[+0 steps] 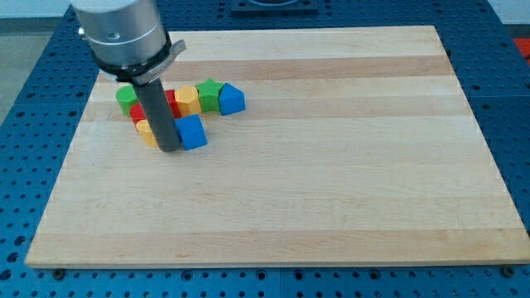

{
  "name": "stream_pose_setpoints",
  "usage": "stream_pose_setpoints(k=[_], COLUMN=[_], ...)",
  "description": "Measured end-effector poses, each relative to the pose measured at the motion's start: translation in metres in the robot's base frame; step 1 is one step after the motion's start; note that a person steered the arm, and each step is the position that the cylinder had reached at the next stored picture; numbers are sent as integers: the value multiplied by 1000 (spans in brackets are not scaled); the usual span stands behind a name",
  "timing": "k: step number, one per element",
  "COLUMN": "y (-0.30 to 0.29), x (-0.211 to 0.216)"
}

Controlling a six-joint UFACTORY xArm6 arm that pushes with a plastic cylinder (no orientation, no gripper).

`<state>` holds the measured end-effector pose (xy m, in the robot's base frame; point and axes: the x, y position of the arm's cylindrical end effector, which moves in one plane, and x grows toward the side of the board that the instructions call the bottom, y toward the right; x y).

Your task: Move the blue cube to yellow hexagon

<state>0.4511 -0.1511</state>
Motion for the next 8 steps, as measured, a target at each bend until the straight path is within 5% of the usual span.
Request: stream_pose_setpoints(k=[2,8], y=[10,39], x=[48,-67])
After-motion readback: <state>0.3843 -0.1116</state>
